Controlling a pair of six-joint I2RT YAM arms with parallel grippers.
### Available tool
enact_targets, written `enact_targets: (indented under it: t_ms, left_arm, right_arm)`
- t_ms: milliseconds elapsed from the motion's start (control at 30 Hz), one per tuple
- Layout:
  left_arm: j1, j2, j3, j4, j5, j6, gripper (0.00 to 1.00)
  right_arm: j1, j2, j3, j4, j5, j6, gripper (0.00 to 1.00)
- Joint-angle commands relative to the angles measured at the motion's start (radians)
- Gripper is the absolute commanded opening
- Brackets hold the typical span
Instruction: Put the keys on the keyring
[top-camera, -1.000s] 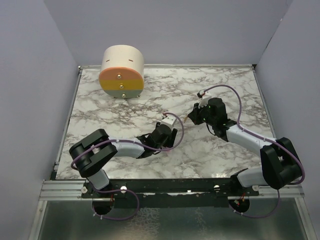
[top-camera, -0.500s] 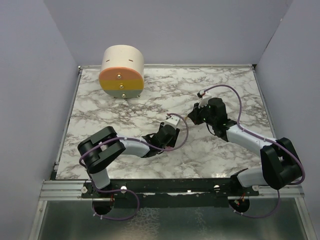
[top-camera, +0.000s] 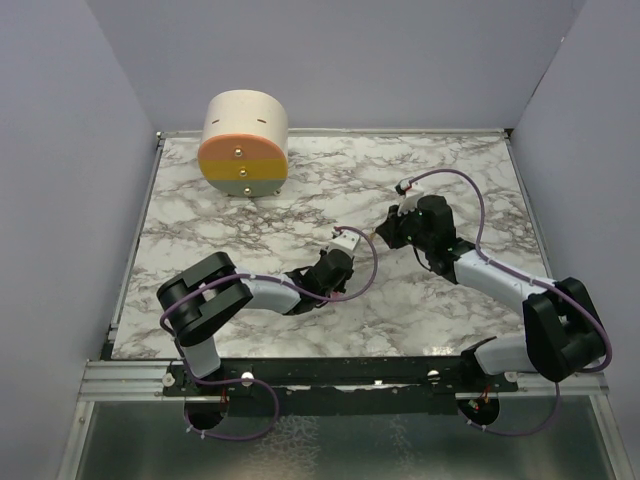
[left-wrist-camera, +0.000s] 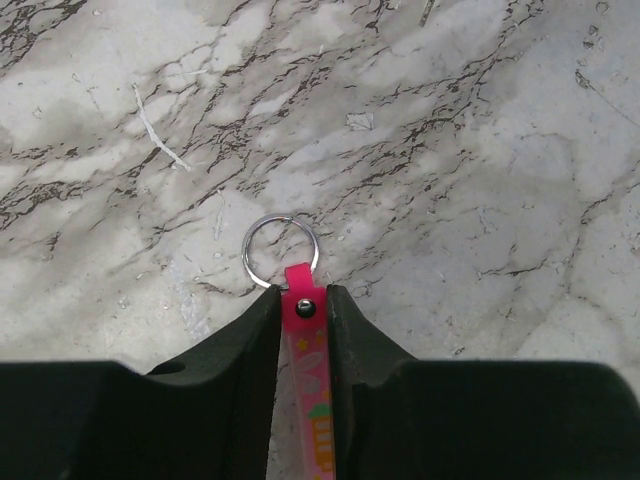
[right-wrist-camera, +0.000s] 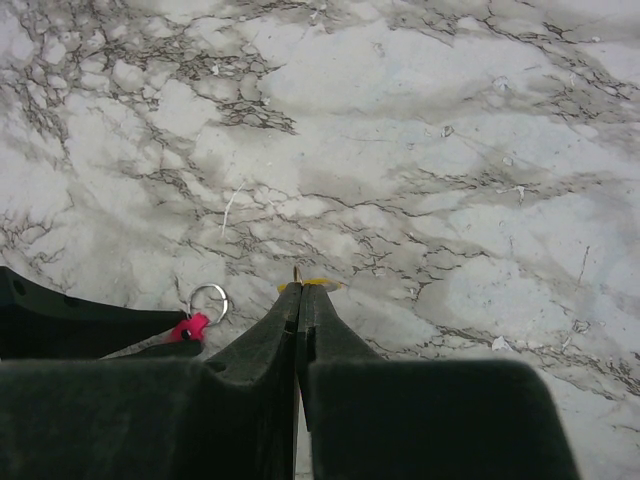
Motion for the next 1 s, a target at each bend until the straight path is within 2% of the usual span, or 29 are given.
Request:
enact_targets:
  t_ms: [0, 133, 533, 767, 867, 967]
  left_arm:
    - [-0.006, -0.025, -0.020, -0.013, -0.029, 0.007, 0.22]
    - [-0.006, -0.088, -0.024, -0.024, -0.025, 0.029, 0.15]
    - [-0.004, -0.299, -0.047, -0.026, 0.013, 0.158, 0.15]
    - [0.013, -0.348, -0.051, -0.040, 0.011, 0.219, 0.16]
    - [0.017, -0.331, -0.047, -0.052, 0.023, 0.203, 0.24]
    - [0.017, -0.292, -0.045, -0.054, 0.058, 0.164, 0.42]
  right_arm:
    - [0.007, -0.027, -0.012, -0.013, 0.017, -0.004, 0.01]
    - [0.007, -0.032, -0.013, -0.014, 0.004, -0.008, 0.01]
    - [0.034, -0.023, -0.009, 0.007, -0.099, -0.060, 0.01]
    - [0.057, -0.025, -0.002, -0.009, -0.080, -0.069, 0.01]
    - [0.059, -0.028, 0.005, -0.038, -0.012, -0.045, 0.01]
    - [0.058, -0.038, 0.005, -0.065, 0.083, -0.014, 0.01]
